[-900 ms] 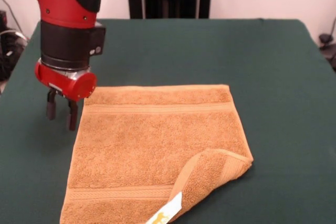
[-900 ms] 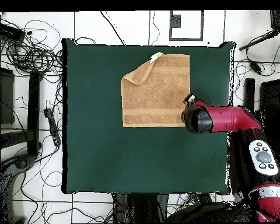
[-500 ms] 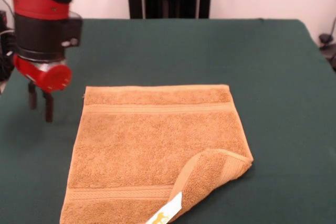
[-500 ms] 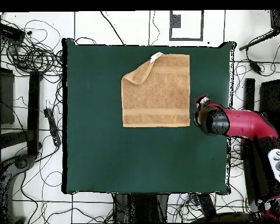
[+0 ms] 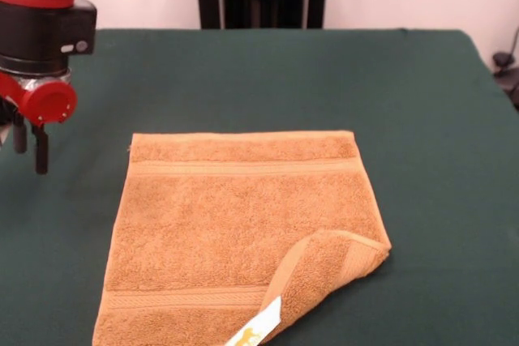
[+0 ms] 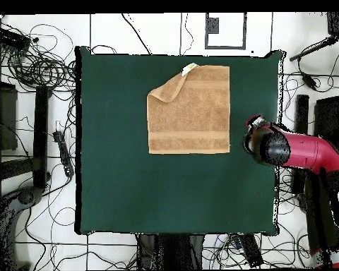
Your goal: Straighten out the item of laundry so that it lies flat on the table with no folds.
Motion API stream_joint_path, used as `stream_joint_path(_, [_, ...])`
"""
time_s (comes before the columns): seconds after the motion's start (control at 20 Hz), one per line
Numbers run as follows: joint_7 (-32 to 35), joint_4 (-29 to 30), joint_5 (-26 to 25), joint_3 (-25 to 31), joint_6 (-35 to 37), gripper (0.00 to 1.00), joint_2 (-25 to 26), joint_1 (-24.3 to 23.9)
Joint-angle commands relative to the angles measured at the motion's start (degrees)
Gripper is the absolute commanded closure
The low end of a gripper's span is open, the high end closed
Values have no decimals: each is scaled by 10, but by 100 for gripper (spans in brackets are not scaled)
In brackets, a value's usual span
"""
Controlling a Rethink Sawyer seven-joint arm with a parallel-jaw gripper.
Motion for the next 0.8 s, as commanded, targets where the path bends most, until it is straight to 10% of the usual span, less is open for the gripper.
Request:
stream_joint_path(0.05, [-65, 39, 11, 31, 51, 0, 22, 32])
stream_joint_path(0.8, [55, 41, 95, -9, 31, 0, 22, 53])
